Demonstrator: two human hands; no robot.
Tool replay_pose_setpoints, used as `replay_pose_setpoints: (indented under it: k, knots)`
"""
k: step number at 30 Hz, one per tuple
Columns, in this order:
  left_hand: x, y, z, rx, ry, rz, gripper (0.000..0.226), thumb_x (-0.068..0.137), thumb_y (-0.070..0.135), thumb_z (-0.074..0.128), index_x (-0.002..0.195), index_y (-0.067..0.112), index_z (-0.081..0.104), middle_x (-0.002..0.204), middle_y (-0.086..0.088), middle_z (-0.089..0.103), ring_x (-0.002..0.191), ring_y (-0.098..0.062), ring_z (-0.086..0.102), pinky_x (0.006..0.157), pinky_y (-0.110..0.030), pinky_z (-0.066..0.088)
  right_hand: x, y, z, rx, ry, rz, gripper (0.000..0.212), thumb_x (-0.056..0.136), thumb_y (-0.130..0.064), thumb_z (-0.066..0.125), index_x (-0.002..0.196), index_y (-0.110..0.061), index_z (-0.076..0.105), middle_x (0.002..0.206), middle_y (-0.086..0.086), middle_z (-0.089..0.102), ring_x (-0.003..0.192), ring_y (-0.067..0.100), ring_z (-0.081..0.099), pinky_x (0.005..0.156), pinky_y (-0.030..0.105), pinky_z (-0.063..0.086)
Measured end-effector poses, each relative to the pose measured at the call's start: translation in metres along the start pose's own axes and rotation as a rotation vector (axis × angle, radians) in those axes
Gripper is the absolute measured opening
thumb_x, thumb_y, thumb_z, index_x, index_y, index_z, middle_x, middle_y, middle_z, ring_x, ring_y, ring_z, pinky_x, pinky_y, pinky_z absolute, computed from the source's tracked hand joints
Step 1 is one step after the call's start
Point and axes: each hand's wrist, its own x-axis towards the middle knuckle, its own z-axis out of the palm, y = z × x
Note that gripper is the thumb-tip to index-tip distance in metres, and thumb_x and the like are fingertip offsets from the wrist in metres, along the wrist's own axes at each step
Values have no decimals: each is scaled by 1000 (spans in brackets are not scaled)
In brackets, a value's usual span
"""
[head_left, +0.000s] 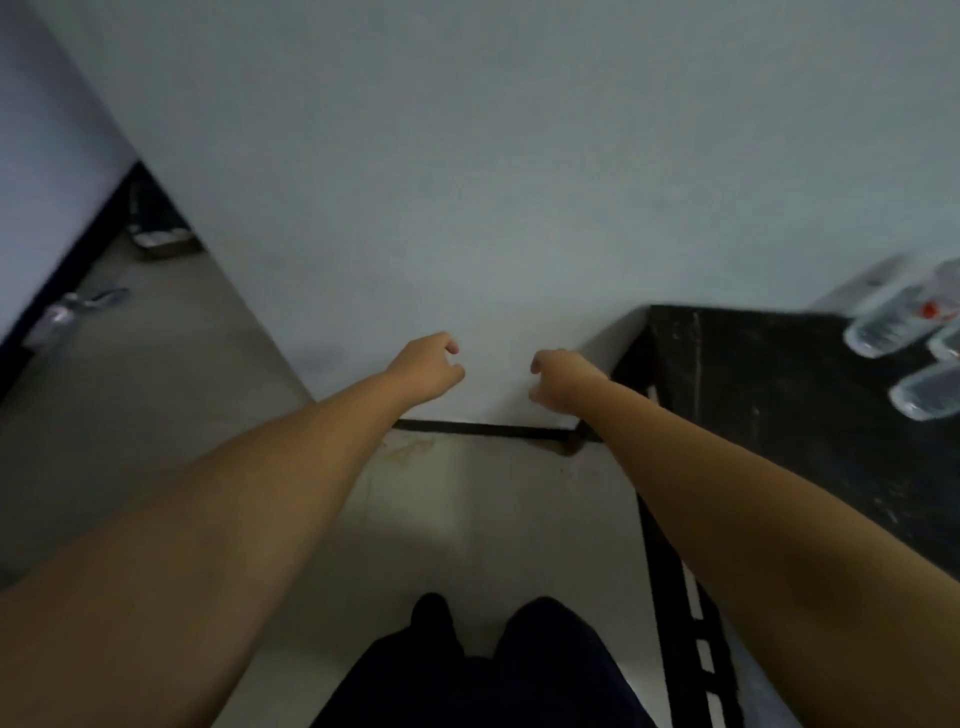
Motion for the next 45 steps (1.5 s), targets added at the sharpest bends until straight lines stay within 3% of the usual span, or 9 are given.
replay_pose_setpoints:
  k: [16,18,20,21,24,29,32,36,45]
  knots:
    - [-64,-87,-18,-299,399,-472,31,90,14,56,120,3,57,125,-13,57,113,-26,54,96,-33,43,57,-138,3,-401,-103,-573,40,95,-20,51,133,-6,48,137,13,50,124,29,49,97,34,42]
    - [-76,-85,-7,-319,421,-556,8,91,10,54,95,9,61,96,-3,57,95,-18,52,81,-18,44,56,-145,7,-447,-119,-673,44,96,-22,50,136,-4,46,141,14,48,128,30,47,102,36,40]
    - [-90,-84,8,-367,521,-651,11,91,9,55,82,15,57,81,0,52,79,-14,49,65,-12,39,54,-152,15,-527,-130,-790,45,95,-21,51,137,-3,45,141,15,47,129,31,46,104,36,40]
    - [-98,-86,16,-391,548,-678,6,91,12,56,93,12,61,89,-4,58,85,-17,54,71,-17,40,51,-156,21,-564,-140,-837,45,95,-19,52,136,-3,46,140,16,48,128,31,47,103,36,41]
    - [-127,-85,46,-432,598,-793,38,91,20,57,127,8,55,125,-12,59,115,-28,55,91,-28,42,35,-165,40,-689,-176,-973,34,94,-15,51,124,0,55,127,19,56,112,31,55,86,34,44]
    - [-181,-83,83,-528,697,-987,40,90,21,60,128,6,54,126,-15,58,113,-30,56,91,-30,44,10,-182,79,-838,-226,-1145,30,89,-19,54,115,-4,63,115,15,63,109,32,60,89,34,50]
    - [-221,-82,101,-597,787,-1098,41,91,22,59,128,6,54,127,-16,58,114,-31,56,93,-31,44,-23,-199,100,-898,-257,-1269,13,89,-16,56,89,-5,61,102,17,64,102,33,61,82,33,48]
    - [-279,-77,131,-682,901,-1241,43,91,24,59,130,8,53,129,-14,57,116,-31,55,97,-33,43,-78,-220,137,-999,-250,-1436,33,94,-18,54,120,2,60,126,19,59,116,34,57,92,32,47]
    - [-424,-60,222,-803,1071,-1524,42,91,21,57,131,7,53,132,-15,57,121,-30,53,97,-30,41,-239,-237,233,-1208,-254,-1803,40,90,-22,55,127,-5,55,132,15,56,121,32,54,100,37,47]
